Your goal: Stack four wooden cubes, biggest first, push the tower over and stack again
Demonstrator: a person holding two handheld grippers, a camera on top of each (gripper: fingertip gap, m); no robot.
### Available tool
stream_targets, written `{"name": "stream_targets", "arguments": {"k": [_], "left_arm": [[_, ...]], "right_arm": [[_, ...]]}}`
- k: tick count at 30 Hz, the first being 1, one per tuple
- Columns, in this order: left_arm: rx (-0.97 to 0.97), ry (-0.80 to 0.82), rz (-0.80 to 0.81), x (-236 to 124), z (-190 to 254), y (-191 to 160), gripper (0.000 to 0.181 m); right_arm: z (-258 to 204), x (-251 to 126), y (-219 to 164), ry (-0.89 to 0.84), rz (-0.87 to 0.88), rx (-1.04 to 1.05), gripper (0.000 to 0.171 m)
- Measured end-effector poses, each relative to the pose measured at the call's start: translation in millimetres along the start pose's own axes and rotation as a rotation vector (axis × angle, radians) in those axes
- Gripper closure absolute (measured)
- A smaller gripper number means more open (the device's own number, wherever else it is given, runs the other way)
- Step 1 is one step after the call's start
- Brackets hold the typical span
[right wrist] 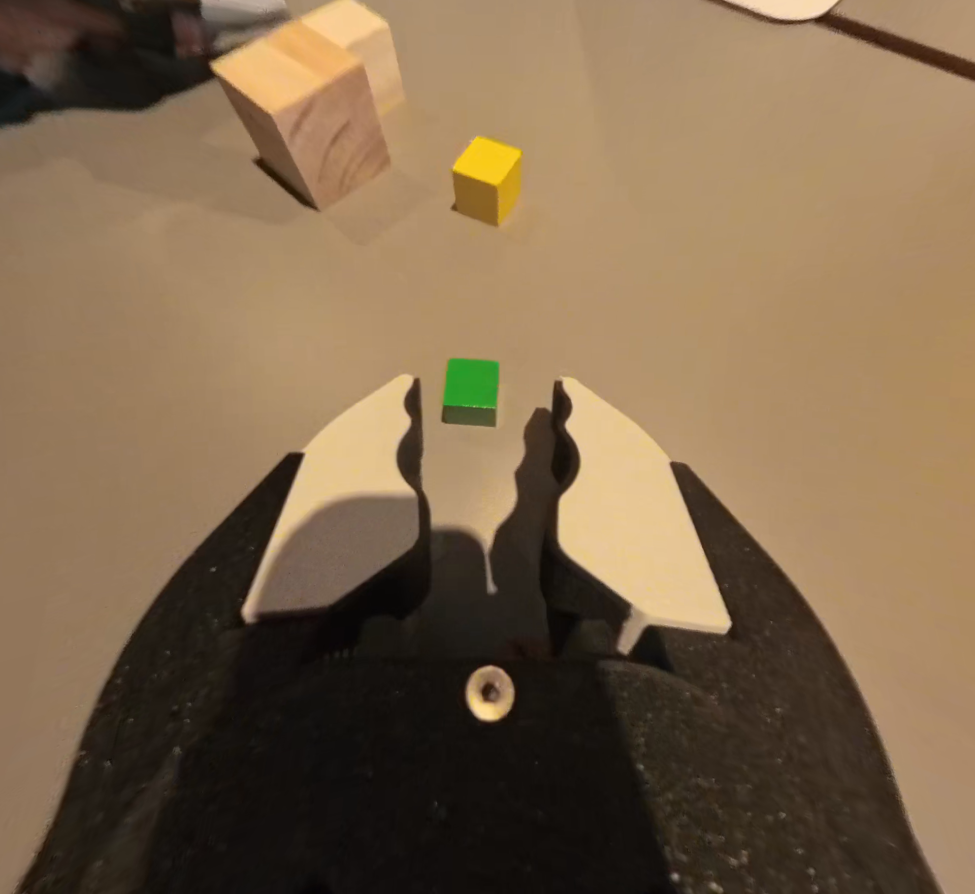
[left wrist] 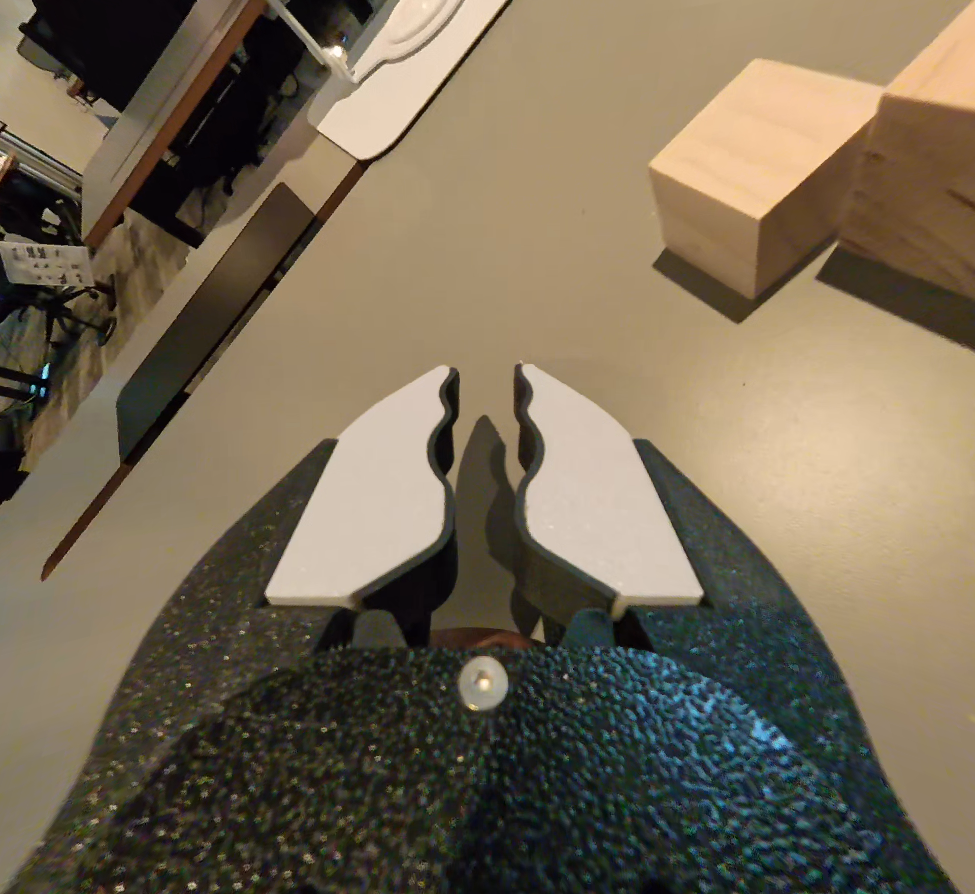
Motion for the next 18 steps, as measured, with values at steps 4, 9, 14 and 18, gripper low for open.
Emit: {"name": "stream_targets", "arguments": {"k": [4, 9, 14, 18], "left_arm": [[-0.015, -0.032, 0.042, -1, 2, 5, 0.162], [-0.013, -0.051, 0.103, -2, 9, 13, 0.163], [-0.096, 0.017, 0.172, -5, 11, 26, 0.167], [-0.158, 0.078, 0.201, -5, 14, 37, 0.167]], "right_arm": [[-5, 13, -2, -0.032, -0.126, -0.059, 0.128], [-10, 23, -1, 0.01, -0.191, -0.123, 0.15], [-8, 27, 14, 0.165, -0.081, -0.162, 0.15], [4, 37, 47, 0.34, 0.043, -0.339, 0.15]]}}
Point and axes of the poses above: each gripper's, where its closed fingertips meet, x out along the fingers, y out of its top, z = x × y across the jaws, the point moved 9 cm from there along -x, back along the fingers, and after that the axes turned 3 degrees about z, right-handed, at the moved point
